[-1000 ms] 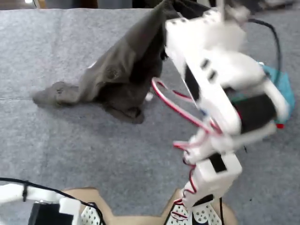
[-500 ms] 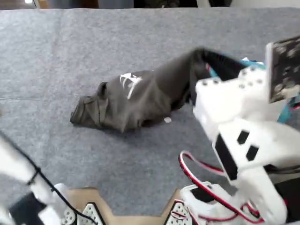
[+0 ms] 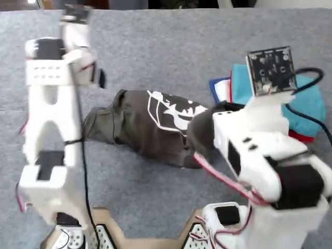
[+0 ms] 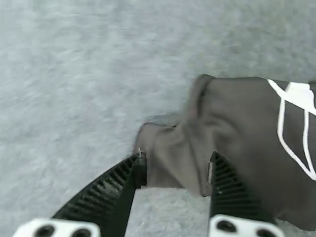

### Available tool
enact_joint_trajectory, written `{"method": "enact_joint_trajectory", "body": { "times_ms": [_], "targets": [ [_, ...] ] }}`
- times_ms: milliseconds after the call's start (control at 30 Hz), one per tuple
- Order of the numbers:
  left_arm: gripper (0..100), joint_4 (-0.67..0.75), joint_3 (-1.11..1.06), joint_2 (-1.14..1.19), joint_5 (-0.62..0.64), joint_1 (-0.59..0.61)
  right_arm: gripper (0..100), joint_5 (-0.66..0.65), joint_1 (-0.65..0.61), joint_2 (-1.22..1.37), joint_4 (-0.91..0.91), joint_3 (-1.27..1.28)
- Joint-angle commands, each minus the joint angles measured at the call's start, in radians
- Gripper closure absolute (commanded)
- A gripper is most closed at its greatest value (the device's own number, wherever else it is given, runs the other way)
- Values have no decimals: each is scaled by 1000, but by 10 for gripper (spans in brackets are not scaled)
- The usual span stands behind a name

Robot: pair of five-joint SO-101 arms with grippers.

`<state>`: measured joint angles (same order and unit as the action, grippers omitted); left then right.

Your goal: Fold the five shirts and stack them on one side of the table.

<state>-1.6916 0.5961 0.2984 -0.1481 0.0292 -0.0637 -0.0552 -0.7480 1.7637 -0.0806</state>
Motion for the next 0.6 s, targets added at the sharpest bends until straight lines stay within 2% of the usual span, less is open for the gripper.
{"method": "enact_joint_trajectory", "body": {
  "times_ms": [0, 167, 333, 400, 467, 567],
  "targets": [
    [775, 32, 90, 176, 15, -84, 985, 5, 52, 39, -5, 28],
    [775, 38, 243, 448, 87, -145, 985, 6, 74, 58, -6, 30],
    [788, -12, 435, 634, 127, -176, 985, 5, 74, 61, -41, 36],
    [856, -32, 509, 689, 120, -177, 985, 2, 74, 62, -55, 36],
    [966, -38, 568, 736, 120, -177, 985, -3, 74, 62, -71, 48],
    [969, -66, 644, 773, 121, -168, 985, -3, 71, 62, -97, 99]
  ]
}}
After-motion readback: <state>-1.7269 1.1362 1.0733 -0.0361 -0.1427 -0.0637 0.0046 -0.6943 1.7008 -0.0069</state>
